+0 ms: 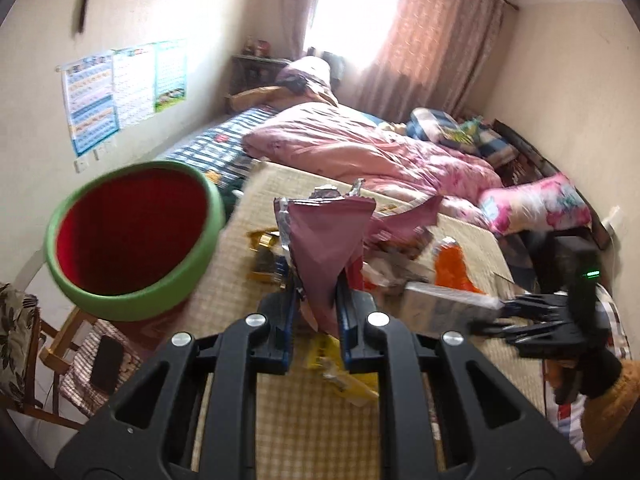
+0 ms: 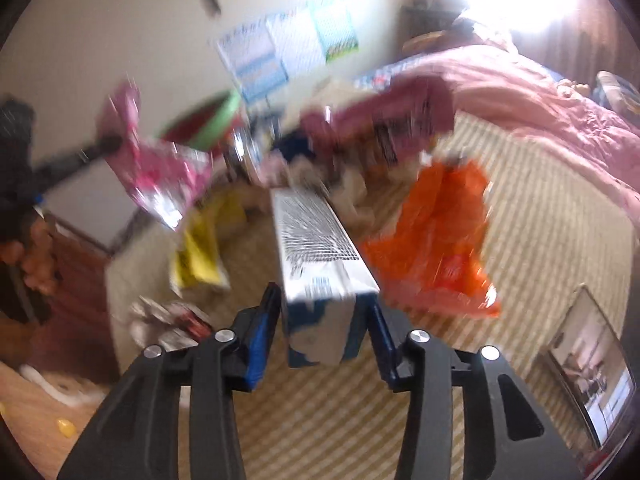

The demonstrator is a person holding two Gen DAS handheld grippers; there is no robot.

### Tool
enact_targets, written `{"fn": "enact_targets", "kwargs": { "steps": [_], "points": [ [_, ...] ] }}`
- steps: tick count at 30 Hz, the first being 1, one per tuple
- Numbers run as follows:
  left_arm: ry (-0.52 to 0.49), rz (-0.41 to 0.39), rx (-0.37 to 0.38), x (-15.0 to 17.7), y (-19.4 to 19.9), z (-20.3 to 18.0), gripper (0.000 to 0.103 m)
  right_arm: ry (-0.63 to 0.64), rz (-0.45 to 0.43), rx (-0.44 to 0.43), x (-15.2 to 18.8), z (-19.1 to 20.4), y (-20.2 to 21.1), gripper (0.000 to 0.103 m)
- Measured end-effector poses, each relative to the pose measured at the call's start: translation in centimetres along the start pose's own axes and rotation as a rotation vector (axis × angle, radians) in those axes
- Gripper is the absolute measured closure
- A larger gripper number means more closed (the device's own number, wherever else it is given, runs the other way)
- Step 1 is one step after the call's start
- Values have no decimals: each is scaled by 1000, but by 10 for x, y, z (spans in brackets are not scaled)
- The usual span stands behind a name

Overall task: Collect trash
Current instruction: 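Grasp the pink wrapper with the left tool while the right tool grasps the white carton, then carry both items over the red bucket and open both tools to drop them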

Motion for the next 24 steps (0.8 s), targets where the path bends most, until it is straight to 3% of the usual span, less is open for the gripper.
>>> {"fn": "enact_targets", "kwargs": {
  "steps": [6, 12, 18, 24],
  "points": [
    [44, -66, -93, -15, 14, 43, 87, -47, -201, 7, -39, 22, 53, 66],
    [82, -96, -170, -23, 24, 91, 87, -31, -297, -28, -86, 65, 51, 66],
    [88, -113, -240, -38, 26, 141, 86, -57, -322, -116, -130, 117, 14, 66],
    [72, -81, -250, -43, 16, 179, 86, -38, -241, -121, -166, 188, -57, 66]
  ]
}}
Point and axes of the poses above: each gripper's, at about its wrist camera, not at the fingertips, and y roughly against the way its jaws point, z to its left, x to its underside, the point moved 3 cm from there along -y, roughly the way its jaws point, and after that the axes turned 2 degrees about -z, right-handed, at the moved point
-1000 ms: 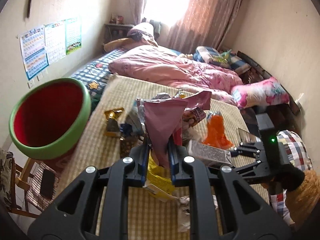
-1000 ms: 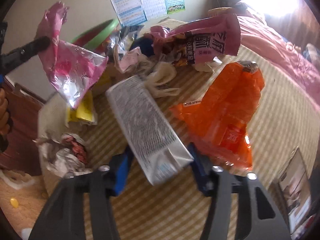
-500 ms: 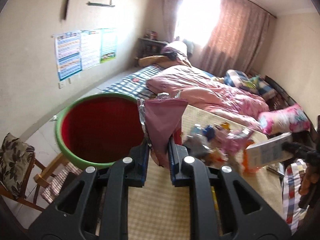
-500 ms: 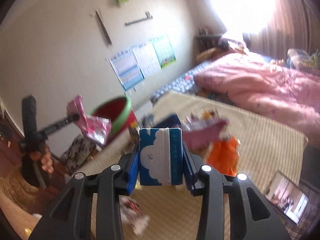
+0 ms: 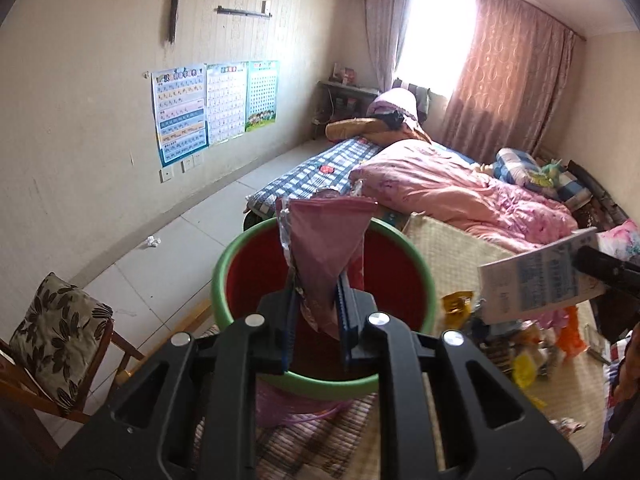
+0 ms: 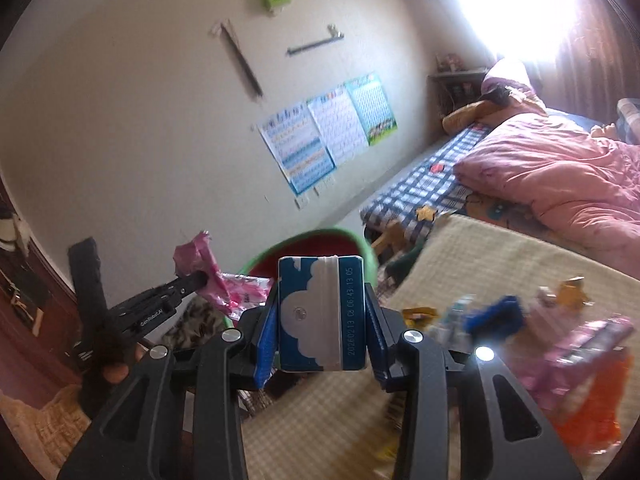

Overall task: Collect trash
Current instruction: 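Carry both items over the red bucket and open both tools to drop them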

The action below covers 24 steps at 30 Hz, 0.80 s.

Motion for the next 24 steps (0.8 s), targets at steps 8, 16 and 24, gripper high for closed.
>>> {"fn": "enact_targets", "kwargs": {
  "steps": [8, 16, 24],
  "points": [
    [-40, 94, 38, 14, -40, 28, 86, -26, 156, 53, 23, 32, -94, 66],
    [-82, 167, 82, 27, -66, 30, 85, -26, 250, 94, 46, 50, -145, 63],
    [-75, 154, 88, 27, -66, 35, 58, -49, 215, 98, 42, 53, -140, 53]
  ]
}}
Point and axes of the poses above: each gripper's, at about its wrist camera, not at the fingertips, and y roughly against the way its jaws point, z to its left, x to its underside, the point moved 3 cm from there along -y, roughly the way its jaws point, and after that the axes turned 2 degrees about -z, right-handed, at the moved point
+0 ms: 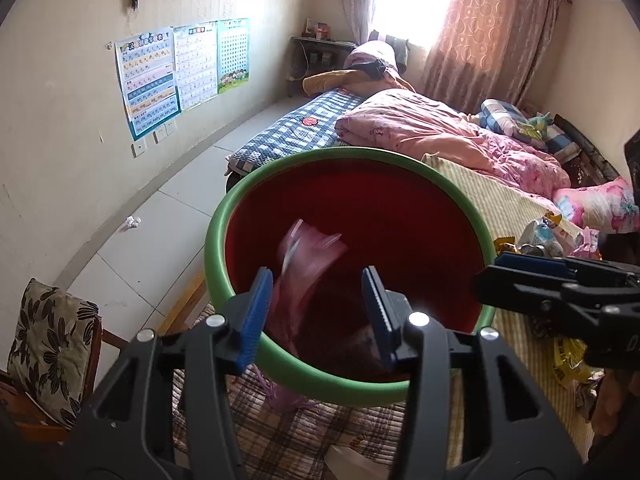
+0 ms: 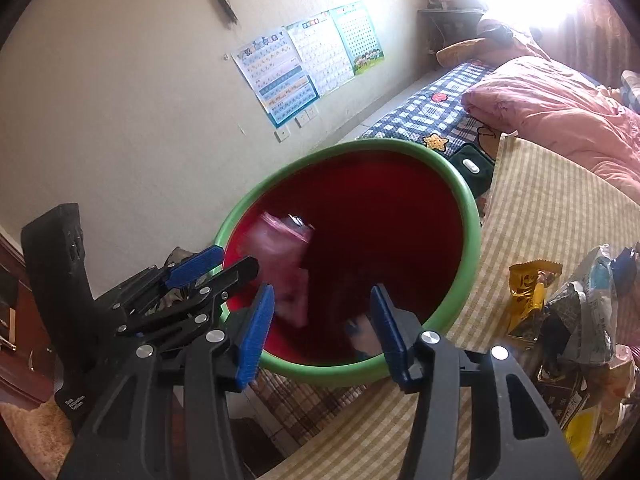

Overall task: Collect trash
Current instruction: 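Carry both items over the red bucket and open both tools to drop them, then grasp the yellow bag with the right tool while the left tool grasps a gold wrapper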

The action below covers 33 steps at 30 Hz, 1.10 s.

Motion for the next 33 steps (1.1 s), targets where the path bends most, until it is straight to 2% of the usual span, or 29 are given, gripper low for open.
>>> {"fn": "enact_targets", "kwargs": {
  "steps": [3, 11, 17, 21, 27, 29, 33],
  "points": [
    [0, -8, 0, -1, 2, -1, 58, -11, -22, 5, 2, 1, 10, 53],
    [-4, -30, 18, -3, 11, -20, 58, -23, -116, 52, 7, -7, 54, 31],
    [-11, -48, 47, -1, 22, -48, 55, -37, -187, 123, 18, -38, 100, 22],
    [-22, -42, 76, 8, 29, -78, 53, -52, -208, 166, 31, -66, 130, 21],
    [-33, -17, 106, 30, 36, -122, 49, -82, -166, 219, 68, -113, 161, 21],
    [-28, -6, 107, 36, 37, -132, 49, -89, -112, 230, 84, -127, 160, 21],
    [-8, 5, 92, 49, 42, -147, 49, -79, -19, 198, 105, -137, 147, 21]
  ]
}}
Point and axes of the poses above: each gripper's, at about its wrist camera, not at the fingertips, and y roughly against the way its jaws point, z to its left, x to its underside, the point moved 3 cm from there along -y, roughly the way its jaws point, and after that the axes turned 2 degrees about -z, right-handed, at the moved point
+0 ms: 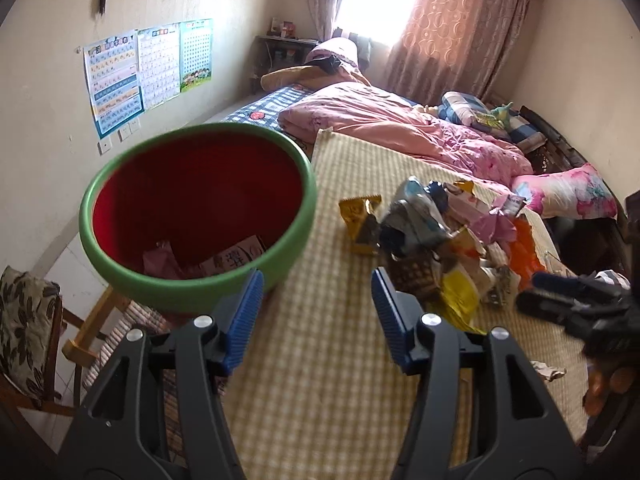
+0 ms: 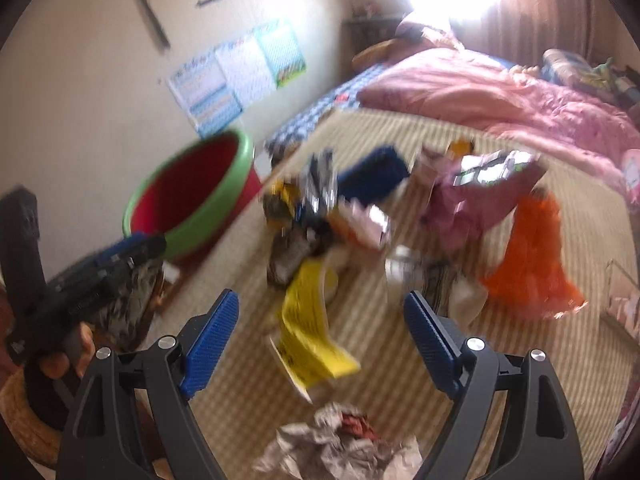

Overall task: Collect trash
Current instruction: 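Grasp the yellow bag with the right tool while the left tool grasps a gold wrapper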

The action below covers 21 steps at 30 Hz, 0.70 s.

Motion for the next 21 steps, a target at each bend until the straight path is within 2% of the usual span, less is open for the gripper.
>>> {"fn": "enact_targets", "kwargs": {
  "steps": [8, 9, 11, 12, 14, 21],
  "points": [
    [37, -4, -44, 16, 9, -12, 49, 117, 138, -63, 21, 18, -41, 24],
    [44, -2, -50, 19, 10, -13, 49, 121, 155, -67, 22, 19, -46, 28],
    [53, 1, -56, 22, 12, -14, 49, 131, 198, -77, 26, 21, -59, 49],
    [57, 3, -58, 23, 12, -14, 49, 130, 210, -86, 28, 20, -64, 50],
    [62, 4, -62, 24, 13, -14, 49, 115, 203, -113, 28, 17, -64, 56],
    [47, -8, -53, 8, 7, -19, 49, 96, 109, -179, 12, 13, -25, 57]
  ]
}}
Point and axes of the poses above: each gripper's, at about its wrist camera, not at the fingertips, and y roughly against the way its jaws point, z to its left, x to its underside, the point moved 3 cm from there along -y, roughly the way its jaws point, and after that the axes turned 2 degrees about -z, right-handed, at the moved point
